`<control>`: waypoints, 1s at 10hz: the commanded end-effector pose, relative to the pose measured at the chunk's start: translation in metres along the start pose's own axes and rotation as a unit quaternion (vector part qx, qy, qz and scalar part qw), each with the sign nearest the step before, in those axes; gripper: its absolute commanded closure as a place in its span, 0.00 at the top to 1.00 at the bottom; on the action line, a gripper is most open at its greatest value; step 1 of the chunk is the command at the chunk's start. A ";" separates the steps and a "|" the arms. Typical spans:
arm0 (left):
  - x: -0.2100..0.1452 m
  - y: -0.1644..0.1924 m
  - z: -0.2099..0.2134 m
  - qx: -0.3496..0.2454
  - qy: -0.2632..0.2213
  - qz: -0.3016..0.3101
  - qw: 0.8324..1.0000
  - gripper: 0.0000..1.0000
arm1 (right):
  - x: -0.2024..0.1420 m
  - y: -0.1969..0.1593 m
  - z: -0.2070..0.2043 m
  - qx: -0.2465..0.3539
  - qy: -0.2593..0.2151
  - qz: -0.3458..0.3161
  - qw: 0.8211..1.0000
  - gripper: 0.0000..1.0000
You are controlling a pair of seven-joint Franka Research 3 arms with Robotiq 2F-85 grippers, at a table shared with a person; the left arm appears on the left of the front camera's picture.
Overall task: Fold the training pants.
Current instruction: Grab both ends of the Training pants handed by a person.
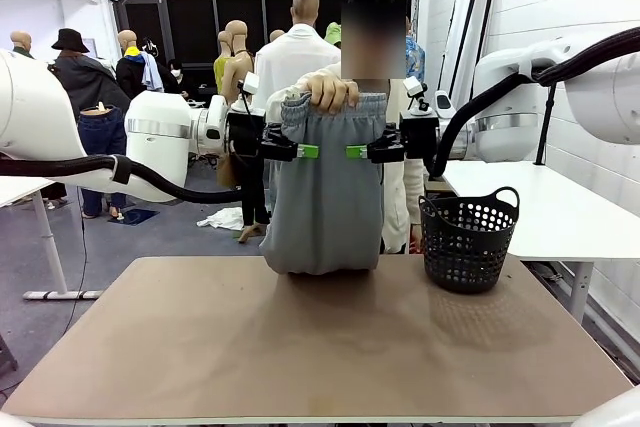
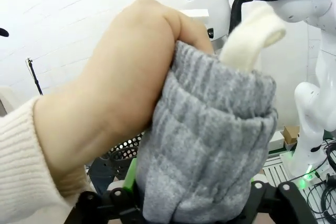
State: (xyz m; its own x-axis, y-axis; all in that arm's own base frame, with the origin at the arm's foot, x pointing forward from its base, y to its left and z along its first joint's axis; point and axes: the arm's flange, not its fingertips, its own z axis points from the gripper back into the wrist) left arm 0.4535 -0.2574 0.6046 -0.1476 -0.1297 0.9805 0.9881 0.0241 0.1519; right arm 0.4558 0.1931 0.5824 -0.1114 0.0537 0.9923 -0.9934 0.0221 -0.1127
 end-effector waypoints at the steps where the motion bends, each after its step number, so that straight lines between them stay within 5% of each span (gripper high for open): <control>1: 0.000 0.004 0.000 0.003 -0.030 -0.006 1.000 0.44 | 0.006 -0.006 -0.006 -0.001 -0.004 -0.029 1.000 0.42; 3: -0.001 0.004 0.002 0.003 -0.038 0.001 0.999 0.06 | 0.005 -0.007 -0.006 0.005 -0.012 -0.051 0.999 0.03; 6: -0.006 0.009 0.002 0.000 -0.025 0.019 1.000 0.00 | 0.004 -0.010 -0.002 0.018 -0.029 -0.074 0.997 0.00; 10: -0.024 0.030 -0.001 0.007 0.008 0.058 0.998 0.00 | 0.001 -0.011 -0.007 0.001 0.009 -0.064 0.998 0.00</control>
State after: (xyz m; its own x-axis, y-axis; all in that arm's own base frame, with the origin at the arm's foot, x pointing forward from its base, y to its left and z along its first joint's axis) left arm 0.4712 -0.2539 0.5849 -0.0674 -0.1017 0.9925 0.9962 0.0490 0.0726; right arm 0.4613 0.1934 0.5763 0.0163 0.0511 0.9986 -0.9997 0.0180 0.0154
